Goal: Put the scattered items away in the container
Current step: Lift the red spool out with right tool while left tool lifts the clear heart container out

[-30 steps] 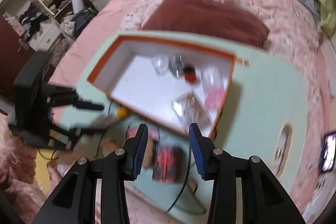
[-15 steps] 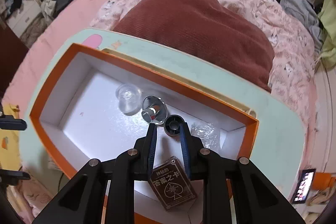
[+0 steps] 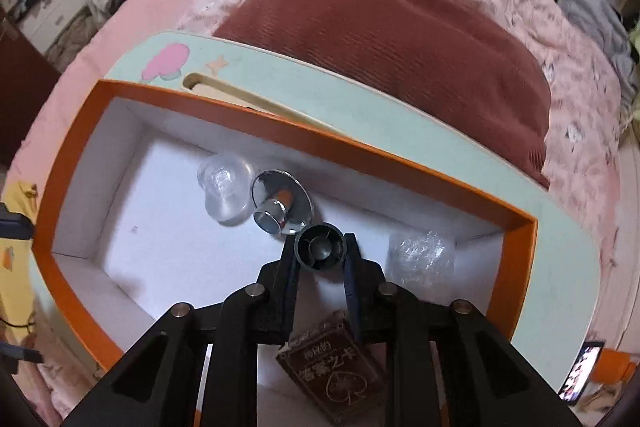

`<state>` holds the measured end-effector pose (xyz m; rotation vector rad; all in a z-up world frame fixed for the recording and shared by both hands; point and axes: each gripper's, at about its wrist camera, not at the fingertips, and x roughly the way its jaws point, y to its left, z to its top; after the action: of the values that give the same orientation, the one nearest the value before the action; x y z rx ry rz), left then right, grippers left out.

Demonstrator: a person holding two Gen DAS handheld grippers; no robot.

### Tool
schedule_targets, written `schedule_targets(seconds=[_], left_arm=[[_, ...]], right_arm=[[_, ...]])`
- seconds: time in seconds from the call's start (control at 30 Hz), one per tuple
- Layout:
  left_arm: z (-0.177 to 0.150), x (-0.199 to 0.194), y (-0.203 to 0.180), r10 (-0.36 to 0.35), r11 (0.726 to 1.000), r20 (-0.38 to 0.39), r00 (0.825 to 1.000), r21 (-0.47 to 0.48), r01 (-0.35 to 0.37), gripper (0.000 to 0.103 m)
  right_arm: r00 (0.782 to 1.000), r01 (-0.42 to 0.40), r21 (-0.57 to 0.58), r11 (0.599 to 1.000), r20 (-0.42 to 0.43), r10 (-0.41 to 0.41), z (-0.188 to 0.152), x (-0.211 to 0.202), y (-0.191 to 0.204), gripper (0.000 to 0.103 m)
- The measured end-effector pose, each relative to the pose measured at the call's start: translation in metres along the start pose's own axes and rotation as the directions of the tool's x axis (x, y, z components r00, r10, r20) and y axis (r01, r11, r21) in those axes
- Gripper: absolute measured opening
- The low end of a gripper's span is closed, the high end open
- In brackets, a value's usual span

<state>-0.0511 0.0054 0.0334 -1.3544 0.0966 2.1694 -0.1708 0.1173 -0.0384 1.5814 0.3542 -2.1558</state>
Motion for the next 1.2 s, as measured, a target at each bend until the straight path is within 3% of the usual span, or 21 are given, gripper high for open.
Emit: schedule_targets(seconds=[0.2,0.3,0.43,0.63,0.77,0.83,0.93,1.2], left_arm=[[0.029,0.015,0.012,-0.003,0.992,-0.017,1.0,-0.123,0.001,0.059],[0.047,0.036,0.014,0.08,0.992,-0.037,0.996,-0.095,-0.083,0.059],[0.062,0.072,0.011,0.203,0.978,-0.103,0.974,-0.022,-0.206,0.059],[0.07,0.108,0.013,0.238,0.971,-0.157,0.959,0.015,-0.239,0.059],[0.07,0.118,0.023,0.232,0.972,-0.167,0.958,-0.001,-0.236,0.051],[0.067,0.122,0.024,0.23,0.973,-0.176,0.957,0.006,-0.233,0.04],[0.065,0.122,0.02,0.222,0.975,-0.154,0.963,0.027,-0.221,0.04],[0.063,0.097,0.014,0.172,0.984,-0.083,0.982,-0.022,-0.174,0.04]], right_arm=[[0.984,-0.117,0.068,0.991,0.14,0.106,-0.013,-0.041,-0.008,0.019],[0.973,-0.147,0.097,0.984,0.195,0.126,-0.025,-0.061,-0.012,0.019],[0.959,-0.186,0.126,0.974,0.237,0.152,-0.038,-0.079,-0.022,0.019],[0.95,-0.213,0.158,0.964,0.264,0.167,-0.052,-0.093,-0.029,0.02],[0.945,-0.231,0.17,0.958,0.275,0.179,-0.056,-0.094,-0.035,0.02],[0.941,-0.246,0.178,0.953,0.279,0.191,-0.057,-0.094,-0.038,0.02],[0.94,-0.251,0.183,0.95,0.282,0.194,-0.06,-0.094,-0.038,0.02],[0.941,-0.255,0.192,0.948,0.275,0.197,-0.064,-0.094,-0.037,0.02]])
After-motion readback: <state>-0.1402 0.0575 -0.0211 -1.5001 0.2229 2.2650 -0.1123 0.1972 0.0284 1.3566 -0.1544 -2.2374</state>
